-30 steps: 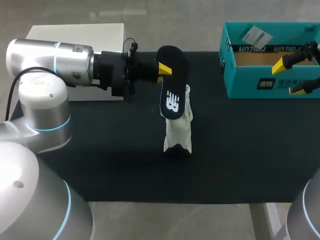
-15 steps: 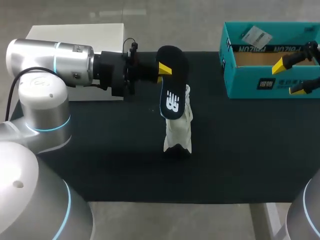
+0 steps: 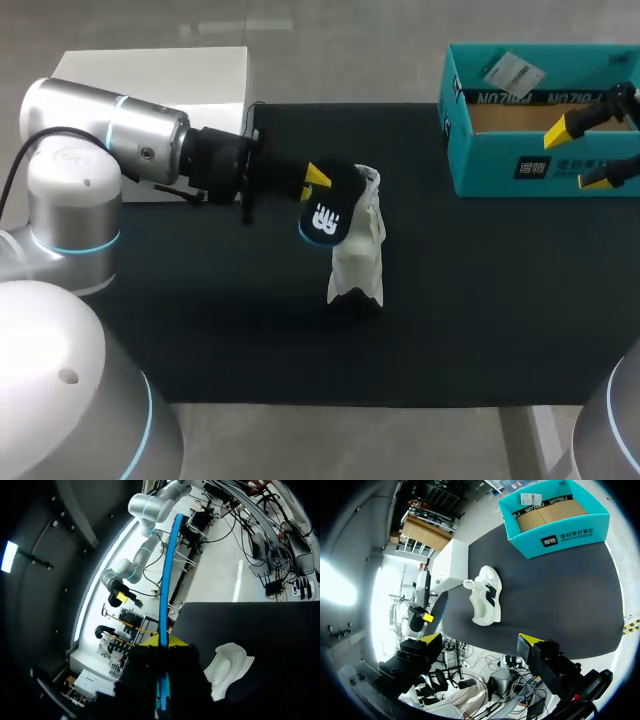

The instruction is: Take the shoe out of the shoebox, open the shoe tongue, remove and reinsert the insole, then place the shoe into the shoebox

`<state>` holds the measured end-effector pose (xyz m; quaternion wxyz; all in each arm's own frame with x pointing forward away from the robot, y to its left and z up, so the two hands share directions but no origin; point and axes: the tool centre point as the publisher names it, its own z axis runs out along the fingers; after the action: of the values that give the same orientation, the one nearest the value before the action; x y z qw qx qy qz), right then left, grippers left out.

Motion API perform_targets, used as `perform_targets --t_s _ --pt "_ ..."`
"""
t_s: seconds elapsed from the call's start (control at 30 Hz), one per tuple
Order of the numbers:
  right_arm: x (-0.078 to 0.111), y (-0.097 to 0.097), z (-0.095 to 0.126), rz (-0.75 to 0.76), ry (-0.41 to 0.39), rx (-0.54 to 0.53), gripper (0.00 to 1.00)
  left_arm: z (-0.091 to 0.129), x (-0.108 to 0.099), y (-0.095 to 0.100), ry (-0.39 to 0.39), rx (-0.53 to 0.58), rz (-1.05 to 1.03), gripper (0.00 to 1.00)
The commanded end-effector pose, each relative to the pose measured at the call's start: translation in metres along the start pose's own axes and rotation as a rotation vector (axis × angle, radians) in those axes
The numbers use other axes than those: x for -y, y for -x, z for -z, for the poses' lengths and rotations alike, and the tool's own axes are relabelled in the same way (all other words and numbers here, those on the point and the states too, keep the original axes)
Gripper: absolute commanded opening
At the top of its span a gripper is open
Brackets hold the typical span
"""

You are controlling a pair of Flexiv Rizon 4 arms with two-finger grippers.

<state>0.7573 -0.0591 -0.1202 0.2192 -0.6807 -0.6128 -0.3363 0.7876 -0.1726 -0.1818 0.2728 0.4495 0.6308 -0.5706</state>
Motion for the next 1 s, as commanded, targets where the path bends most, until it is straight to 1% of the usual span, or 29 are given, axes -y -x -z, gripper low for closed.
perform_targets --t_s 0.03,0.17,0.27,0.47,0.57,0.7,0.8,1.0 --pt "0.000 0.000 -0.001 -0.002 -0.001 0.002 1.00 -0.003 -0.008 -0.018 -0.052 -0.089 0.142 0.00" --pt "0.000 0.000 -0.001 -0.002 -0.001 0.002 1.00 -0.013 -0.014 -0.040 -0.066 -0.122 0.206 0.00" --pt "0.000 0.000 -0.001 -0.002 -0.001 0.002 1.00 -0.024 -0.022 -0.045 -0.083 -0.096 0.277 0.00" --pt "0.000 0.000 -0.001 -0.002 -0.001 0.002 1.00 -0.043 -0.030 -0.047 -0.080 -0.079 0.283 0.00" --pt "0.000 0.000 -0.001 -0.002 -0.001 0.002 1.00 -0.048 -0.029 -0.045 -0.090 -0.087 0.282 0.00" --pt "0.000 0.000 -0.001 -0.002 -0.001 0.002 1.00 -0.050 -0.024 -0.040 -0.109 -0.084 0.303 0.00" --pt "0.000 0.000 -0.001 -0.002 -0.001 0.002 1.00 -0.051 -0.022 -0.039 -0.077 -0.066 0.322 0.00" --pt "0.000 0.000 -0.001 -0.002 -0.001 0.002 1.00 -0.048 -0.017 -0.038 -0.073 -0.036 0.327 0.00"
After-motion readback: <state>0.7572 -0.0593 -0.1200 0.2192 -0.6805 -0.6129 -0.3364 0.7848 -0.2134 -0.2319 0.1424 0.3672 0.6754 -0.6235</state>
